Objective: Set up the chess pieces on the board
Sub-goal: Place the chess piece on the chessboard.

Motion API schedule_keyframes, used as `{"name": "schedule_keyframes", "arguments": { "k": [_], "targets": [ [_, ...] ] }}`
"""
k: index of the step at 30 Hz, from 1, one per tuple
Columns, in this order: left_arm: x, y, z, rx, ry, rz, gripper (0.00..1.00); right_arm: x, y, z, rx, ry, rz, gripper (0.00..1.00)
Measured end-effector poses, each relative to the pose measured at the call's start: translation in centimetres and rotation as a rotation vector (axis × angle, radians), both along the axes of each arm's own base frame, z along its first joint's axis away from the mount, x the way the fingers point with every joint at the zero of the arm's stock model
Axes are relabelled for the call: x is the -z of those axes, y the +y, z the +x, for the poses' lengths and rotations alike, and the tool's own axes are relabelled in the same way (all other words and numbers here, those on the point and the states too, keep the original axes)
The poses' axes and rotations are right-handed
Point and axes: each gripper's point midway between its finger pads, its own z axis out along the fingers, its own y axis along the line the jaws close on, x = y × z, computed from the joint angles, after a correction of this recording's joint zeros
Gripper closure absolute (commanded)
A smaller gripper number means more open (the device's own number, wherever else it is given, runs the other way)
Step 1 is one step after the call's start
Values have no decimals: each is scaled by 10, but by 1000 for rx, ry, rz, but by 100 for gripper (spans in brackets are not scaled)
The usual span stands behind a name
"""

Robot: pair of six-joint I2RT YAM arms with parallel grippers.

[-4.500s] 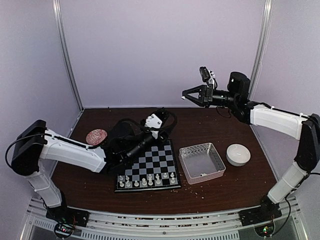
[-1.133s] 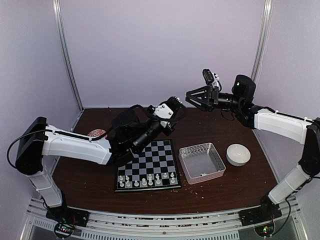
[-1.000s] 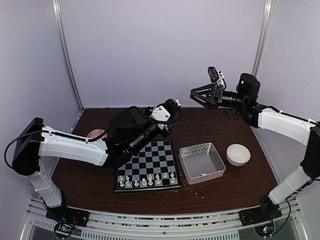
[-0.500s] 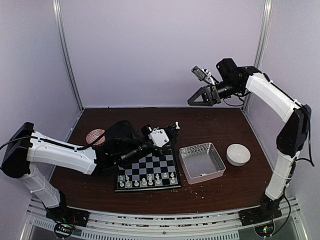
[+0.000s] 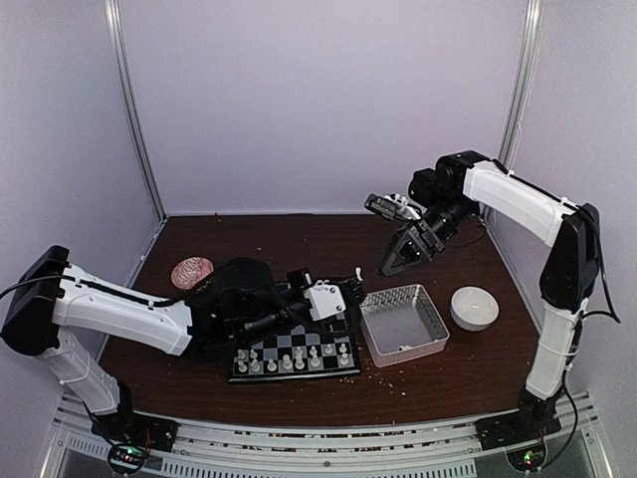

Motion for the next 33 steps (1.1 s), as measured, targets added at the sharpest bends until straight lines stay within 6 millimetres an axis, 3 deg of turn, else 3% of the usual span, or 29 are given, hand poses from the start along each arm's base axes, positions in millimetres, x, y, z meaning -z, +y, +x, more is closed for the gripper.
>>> {"name": "schedule_keyframes", "arguments": {
  "k": [10,19,27,33],
  "targets": [
    [2,-5,-12,35,-11,16,92,-11,16,-13,-36,37,20,56],
    [6,-7,-15,48,-7,32,92,-1,26,-18,-56,84,-8,71],
    [8,-8,-18,62,-4,37,92,1,28,-19,-56,101,-15,76],
    [12,-9,-20,73,3,54,92,2,31,-22,-68,104,-17,85]
  ]
}}
